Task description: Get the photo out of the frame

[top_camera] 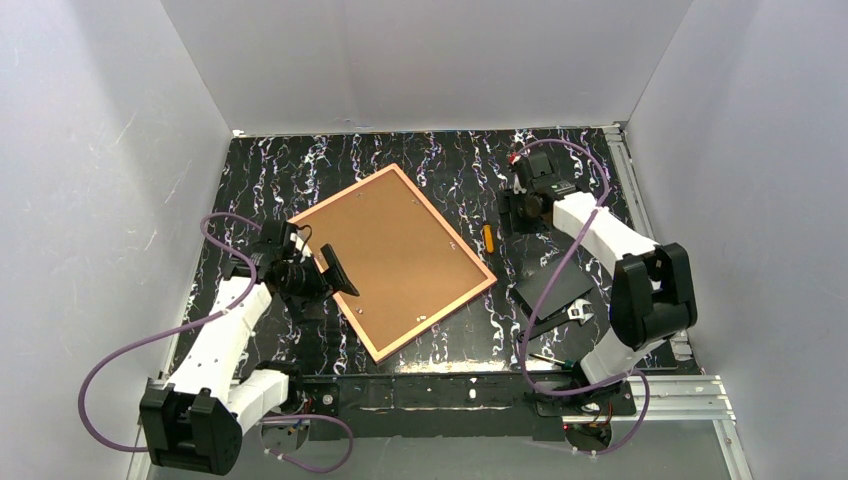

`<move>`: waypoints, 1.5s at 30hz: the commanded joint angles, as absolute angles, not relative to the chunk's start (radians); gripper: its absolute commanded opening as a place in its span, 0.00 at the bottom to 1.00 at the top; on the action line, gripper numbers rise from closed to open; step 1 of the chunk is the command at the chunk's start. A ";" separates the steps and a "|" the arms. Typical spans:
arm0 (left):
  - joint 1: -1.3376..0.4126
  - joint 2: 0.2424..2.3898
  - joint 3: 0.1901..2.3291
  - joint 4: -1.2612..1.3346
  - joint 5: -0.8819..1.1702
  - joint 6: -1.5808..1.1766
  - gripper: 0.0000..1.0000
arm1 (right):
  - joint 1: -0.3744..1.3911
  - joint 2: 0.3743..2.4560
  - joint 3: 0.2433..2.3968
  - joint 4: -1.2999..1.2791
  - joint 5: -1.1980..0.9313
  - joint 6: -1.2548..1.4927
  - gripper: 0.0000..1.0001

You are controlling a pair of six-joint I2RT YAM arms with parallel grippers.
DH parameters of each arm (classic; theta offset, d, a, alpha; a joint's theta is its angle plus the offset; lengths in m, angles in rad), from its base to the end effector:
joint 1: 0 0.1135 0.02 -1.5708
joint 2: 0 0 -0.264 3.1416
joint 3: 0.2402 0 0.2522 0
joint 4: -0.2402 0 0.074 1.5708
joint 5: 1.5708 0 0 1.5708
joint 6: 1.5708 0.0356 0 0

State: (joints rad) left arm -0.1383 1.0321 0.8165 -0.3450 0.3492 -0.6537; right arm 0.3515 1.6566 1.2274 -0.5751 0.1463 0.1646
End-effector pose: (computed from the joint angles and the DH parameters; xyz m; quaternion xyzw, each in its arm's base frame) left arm 0.2238 -0.0435 0.2892 -0.1384 0.8548 -0.3241 0.3810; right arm 0.3294 0.1153 0.2370 -0.0690 0.9553 0.0033 0.2874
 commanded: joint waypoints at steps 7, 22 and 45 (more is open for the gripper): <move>-0.129 0.990 0.783 -0.444 0.379 -0.669 0.98 | 0.409 1.676 1.248 -0.517 -0.033 0.189 0.74; -0.129 0.931 0.689 -0.417 0.432 -0.707 0.98 | 0.451 2.015 1.511 -0.591 0.042 0.226 0.47; -0.129 0.928 0.705 -0.433 0.432 -0.670 0.98 | 0.081 1.977 1.484 -0.688 0.246 0.311 0.08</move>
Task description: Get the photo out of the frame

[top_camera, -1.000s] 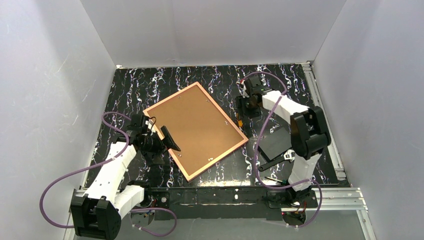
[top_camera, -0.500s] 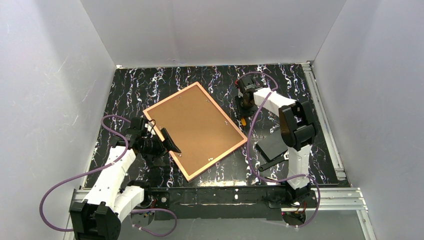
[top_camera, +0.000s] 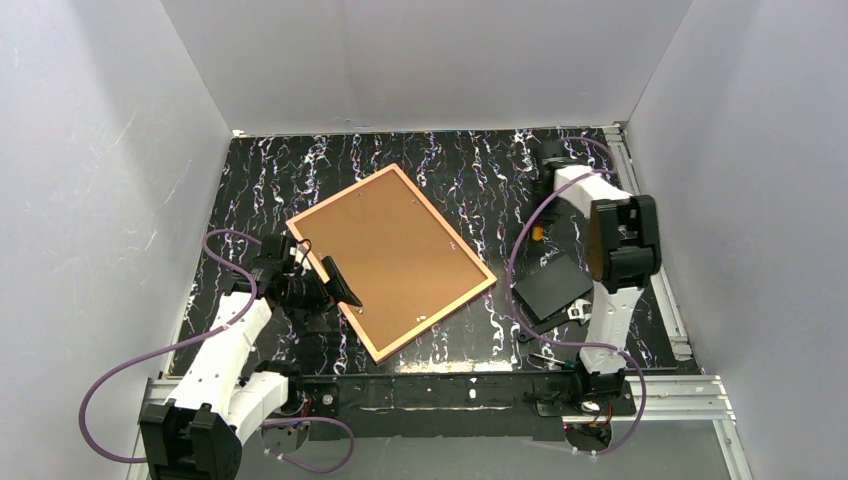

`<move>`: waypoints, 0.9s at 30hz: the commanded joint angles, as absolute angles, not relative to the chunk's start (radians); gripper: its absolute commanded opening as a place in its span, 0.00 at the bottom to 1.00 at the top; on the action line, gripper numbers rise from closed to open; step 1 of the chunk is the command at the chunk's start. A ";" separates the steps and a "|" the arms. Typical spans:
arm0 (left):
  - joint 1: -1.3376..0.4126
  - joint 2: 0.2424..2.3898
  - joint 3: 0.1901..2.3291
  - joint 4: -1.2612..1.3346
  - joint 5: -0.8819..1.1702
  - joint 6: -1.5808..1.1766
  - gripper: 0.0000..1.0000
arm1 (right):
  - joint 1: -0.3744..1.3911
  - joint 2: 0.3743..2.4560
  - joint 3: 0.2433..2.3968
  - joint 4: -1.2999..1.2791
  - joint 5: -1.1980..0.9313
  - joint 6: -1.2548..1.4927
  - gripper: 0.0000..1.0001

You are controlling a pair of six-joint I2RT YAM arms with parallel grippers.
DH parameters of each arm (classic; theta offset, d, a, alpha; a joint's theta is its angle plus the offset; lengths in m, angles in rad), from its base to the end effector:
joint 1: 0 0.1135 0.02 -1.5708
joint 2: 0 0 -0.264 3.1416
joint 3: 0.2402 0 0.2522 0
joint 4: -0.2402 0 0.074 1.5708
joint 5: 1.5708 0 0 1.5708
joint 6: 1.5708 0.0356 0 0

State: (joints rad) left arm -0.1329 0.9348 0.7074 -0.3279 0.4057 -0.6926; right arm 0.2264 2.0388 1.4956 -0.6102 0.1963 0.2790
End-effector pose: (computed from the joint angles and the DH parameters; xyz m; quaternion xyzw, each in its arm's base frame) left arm 0.2024 -0.0412 0.2729 -0.1423 0.8497 -0.3523 0.3656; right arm 0.4147 0.0884 0.1743 0.0459 0.9727 -0.0413 0.2236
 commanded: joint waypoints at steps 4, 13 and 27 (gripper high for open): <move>-0.129 0.928 0.695 -0.418 0.437 -0.676 0.98 | -0.029 1.997 1.492 -0.724 0.224 0.299 0.13; -0.128 0.905 0.725 -0.469 0.420 -0.658 0.98 | -0.048 2.033 1.538 -0.753 0.223 0.275 0.36; -0.114 0.869 0.880 -0.675 0.234 -0.537 0.98 | 0.024 1.834 1.571 -0.781 0.235 0.269 0.74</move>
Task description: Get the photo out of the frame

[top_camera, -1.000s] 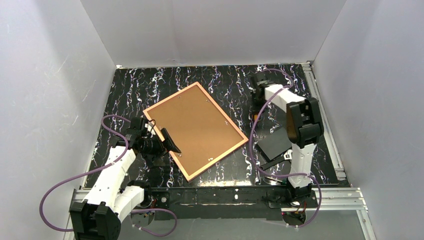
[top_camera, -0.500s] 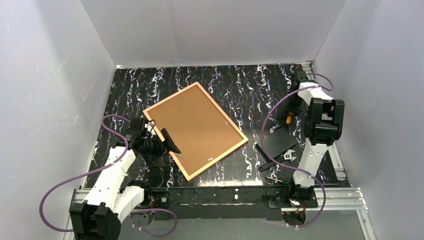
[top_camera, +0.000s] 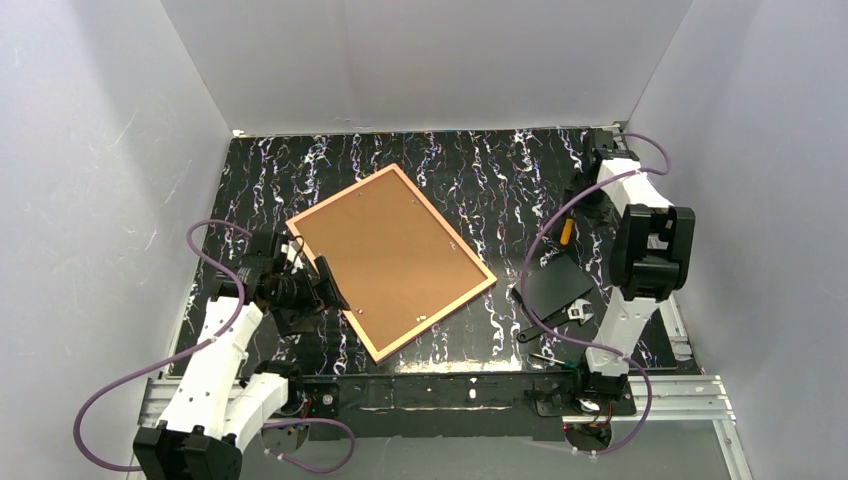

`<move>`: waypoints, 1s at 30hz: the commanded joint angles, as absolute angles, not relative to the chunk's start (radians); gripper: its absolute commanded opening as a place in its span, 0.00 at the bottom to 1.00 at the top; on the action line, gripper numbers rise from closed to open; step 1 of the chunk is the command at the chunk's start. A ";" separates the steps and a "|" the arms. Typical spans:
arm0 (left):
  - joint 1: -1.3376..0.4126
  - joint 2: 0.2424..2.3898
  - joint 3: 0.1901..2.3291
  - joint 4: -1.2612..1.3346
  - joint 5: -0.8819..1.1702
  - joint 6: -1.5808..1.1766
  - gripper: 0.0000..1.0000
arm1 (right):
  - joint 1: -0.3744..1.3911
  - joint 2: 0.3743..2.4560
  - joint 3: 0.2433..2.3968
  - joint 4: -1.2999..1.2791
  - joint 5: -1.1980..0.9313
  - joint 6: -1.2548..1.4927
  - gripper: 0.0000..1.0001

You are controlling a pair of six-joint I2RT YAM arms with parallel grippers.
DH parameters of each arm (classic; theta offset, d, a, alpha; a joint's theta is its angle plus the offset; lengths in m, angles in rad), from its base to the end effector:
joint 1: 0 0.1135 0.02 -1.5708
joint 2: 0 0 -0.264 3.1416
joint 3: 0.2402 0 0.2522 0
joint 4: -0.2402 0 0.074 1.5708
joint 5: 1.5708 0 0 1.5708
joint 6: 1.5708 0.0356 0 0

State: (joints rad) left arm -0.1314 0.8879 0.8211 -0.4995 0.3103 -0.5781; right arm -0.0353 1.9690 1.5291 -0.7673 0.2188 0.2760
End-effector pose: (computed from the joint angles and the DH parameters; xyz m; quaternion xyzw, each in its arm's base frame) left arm 0.1898 -0.0360 0.3039 -0.1193 0.8609 -0.2922 0.3990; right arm 0.4077 -0.0221 0.2052 0.1711 0.9628 -0.0850 0.1913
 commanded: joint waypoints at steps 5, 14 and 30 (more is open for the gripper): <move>-0.073 0.891 0.930 -0.714 0.189 -0.565 0.98 | 0.340 1.701 1.466 -0.714 0.246 0.232 0.74; 0.015 0.931 0.828 -0.587 0.339 -0.748 0.98 | 1.130 1.588 1.257 -0.528 0.214 0.257 0.73; 0.041 1.007 0.637 -0.383 0.433 -0.923 0.98 | 1.440 1.688 1.241 -0.461 0.271 0.259 0.70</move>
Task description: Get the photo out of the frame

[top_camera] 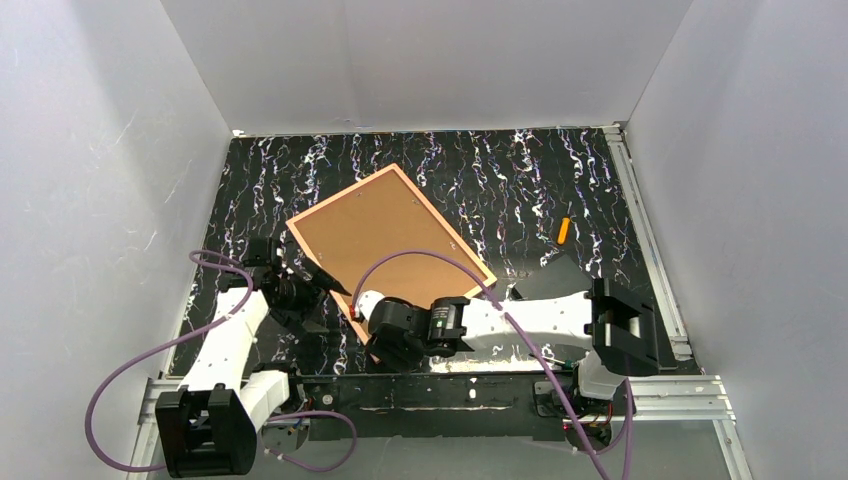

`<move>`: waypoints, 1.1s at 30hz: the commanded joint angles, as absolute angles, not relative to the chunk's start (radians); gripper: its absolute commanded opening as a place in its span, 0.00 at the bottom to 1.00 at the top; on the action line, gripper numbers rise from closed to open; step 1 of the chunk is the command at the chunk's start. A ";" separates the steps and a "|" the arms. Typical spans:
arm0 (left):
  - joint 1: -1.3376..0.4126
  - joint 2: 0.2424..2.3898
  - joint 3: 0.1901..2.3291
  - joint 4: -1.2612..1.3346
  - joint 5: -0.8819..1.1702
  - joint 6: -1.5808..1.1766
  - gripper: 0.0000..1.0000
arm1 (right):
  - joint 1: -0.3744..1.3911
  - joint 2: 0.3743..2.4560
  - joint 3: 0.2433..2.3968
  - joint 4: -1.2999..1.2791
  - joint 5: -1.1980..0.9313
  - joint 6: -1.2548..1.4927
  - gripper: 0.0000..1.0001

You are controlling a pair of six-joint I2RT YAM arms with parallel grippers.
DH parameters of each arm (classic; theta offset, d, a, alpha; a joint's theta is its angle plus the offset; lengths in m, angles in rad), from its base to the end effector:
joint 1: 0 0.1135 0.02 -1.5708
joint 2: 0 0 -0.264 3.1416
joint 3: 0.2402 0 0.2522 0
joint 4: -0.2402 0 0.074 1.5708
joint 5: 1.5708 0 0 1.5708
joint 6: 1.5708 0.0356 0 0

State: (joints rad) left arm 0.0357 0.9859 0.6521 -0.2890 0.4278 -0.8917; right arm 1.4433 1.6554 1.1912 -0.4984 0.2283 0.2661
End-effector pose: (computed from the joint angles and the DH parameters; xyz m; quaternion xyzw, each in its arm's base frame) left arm 0.2121 -0.0072 0.2480 -0.3022 0.8210 -0.3570 0.3274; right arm 0.0525 0.3464 0.2313 -0.4979 0.8073 0.1531 0.2773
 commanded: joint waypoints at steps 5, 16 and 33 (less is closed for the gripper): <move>0.054 1.043 0.701 -0.511 0.310 -0.896 0.98 | 1.442 1.784 1.333 -0.472 0.303 0.314 0.63; 0.103 1.164 0.807 -0.572 0.344 -0.802 0.98 | 1.451 1.936 1.466 -0.448 0.244 0.346 0.64; 0.117 1.190 0.810 -0.544 0.376 -0.811 0.98 | 1.459 2.076 1.590 -0.565 0.338 0.382 0.49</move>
State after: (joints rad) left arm 0.1101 1.1728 0.7959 -0.4347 0.3439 -0.8116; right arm 1.4544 2.0632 1.5429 -0.5381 0.3061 0.3676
